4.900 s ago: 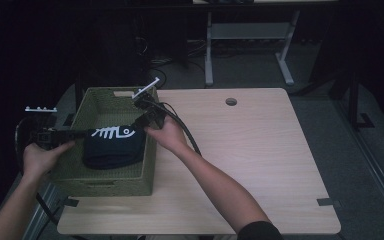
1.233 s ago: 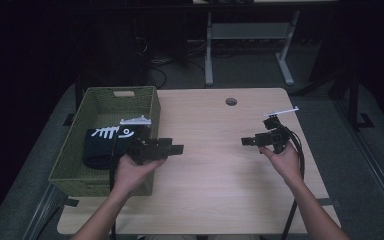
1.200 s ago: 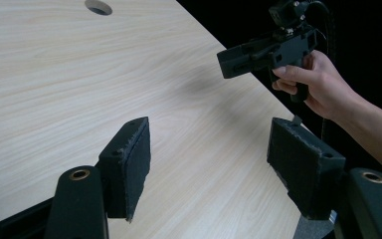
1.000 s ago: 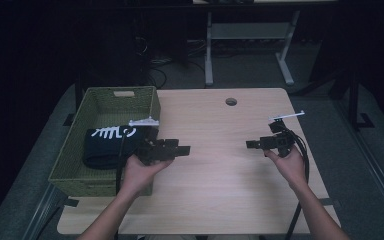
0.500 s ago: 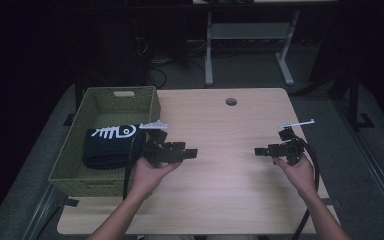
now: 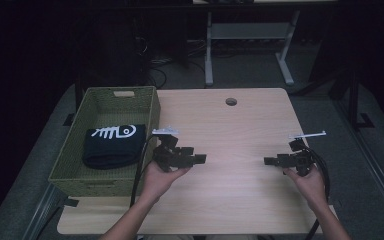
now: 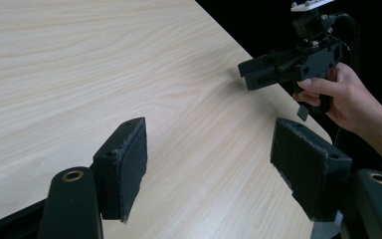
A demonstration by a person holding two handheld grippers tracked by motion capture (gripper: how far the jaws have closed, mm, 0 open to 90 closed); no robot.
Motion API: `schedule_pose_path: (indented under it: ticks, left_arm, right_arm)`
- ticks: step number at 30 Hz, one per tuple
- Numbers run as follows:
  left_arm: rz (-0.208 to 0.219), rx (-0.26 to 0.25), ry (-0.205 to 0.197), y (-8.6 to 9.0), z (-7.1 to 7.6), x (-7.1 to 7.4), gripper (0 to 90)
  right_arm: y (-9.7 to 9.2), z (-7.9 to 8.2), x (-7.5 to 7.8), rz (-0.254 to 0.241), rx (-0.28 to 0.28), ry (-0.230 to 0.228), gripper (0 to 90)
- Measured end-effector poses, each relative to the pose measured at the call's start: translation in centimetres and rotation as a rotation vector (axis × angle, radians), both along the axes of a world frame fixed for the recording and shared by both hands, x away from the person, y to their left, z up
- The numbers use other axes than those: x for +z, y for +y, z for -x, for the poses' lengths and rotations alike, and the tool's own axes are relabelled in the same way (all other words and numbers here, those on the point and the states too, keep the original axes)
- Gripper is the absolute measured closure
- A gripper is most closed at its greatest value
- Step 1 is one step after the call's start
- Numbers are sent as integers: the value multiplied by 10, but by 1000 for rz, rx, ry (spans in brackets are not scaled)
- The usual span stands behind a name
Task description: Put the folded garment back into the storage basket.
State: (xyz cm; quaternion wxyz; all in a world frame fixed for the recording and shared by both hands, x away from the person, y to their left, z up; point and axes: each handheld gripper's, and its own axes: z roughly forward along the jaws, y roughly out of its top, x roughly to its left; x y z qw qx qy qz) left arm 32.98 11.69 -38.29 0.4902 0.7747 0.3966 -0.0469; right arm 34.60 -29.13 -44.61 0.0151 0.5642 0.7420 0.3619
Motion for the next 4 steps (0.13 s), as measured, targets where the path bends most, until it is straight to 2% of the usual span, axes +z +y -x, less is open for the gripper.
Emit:
schedule_pose_path:
  ticks: [4]
  left_arm:
    - [-3,-12,5,-5,0,-4,306]
  right_arm:
    - [-4,5,-2,-3,-6,2,263]
